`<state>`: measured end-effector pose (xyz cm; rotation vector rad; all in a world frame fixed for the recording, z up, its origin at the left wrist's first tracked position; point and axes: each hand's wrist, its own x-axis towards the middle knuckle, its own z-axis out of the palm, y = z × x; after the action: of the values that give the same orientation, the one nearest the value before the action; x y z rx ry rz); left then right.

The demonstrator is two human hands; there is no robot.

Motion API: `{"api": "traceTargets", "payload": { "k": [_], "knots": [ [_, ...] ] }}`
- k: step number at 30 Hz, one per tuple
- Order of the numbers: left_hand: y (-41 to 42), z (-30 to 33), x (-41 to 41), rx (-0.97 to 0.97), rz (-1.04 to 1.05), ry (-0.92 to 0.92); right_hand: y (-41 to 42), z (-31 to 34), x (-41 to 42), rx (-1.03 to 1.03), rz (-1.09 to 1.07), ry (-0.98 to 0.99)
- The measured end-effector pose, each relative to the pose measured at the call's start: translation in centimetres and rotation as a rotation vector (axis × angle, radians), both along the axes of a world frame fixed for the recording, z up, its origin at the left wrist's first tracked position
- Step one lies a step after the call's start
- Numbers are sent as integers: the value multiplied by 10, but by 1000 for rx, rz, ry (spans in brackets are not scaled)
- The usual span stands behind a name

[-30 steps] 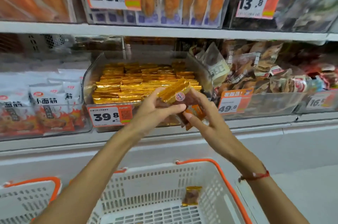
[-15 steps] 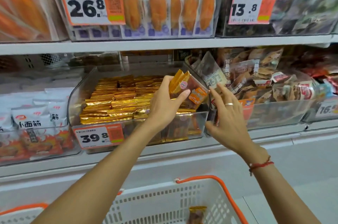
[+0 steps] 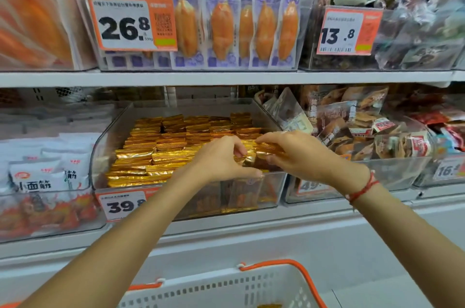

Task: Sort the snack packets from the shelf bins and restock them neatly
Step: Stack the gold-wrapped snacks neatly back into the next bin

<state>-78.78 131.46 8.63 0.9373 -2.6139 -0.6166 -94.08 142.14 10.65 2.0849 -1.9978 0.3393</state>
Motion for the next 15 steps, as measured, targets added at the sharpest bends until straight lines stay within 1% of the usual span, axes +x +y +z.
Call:
{"api": "traceTargets", "payload": {
  "k": [2, 4, 7, 9, 10, 12, 15],
  "knots": [
    [-4, 6, 9, 46, -168, -108, 1, 7, 2, 25, 8, 53],
    [-9, 13, 14, 123, -309, -193, 2, 15, 4, 75, 11, 52],
    [-17, 16, 23, 216, -368, -219, -5, 27, 10, 227, 35, 23],
    [-25, 14, 29, 223, -344, -150, -13, 38, 16, 341, 15, 38],
    [-29, 13, 33, 192, -325, -107, -18, 43, 18, 376, -2, 53],
    [-34, 16, 40, 40, -264, -68, -26, 46, 20, 394, -22, 79],
    [-37, 19, 45, -210, -208, -96, -35, 26, 21, 340, -25, 159]
  ]
}}
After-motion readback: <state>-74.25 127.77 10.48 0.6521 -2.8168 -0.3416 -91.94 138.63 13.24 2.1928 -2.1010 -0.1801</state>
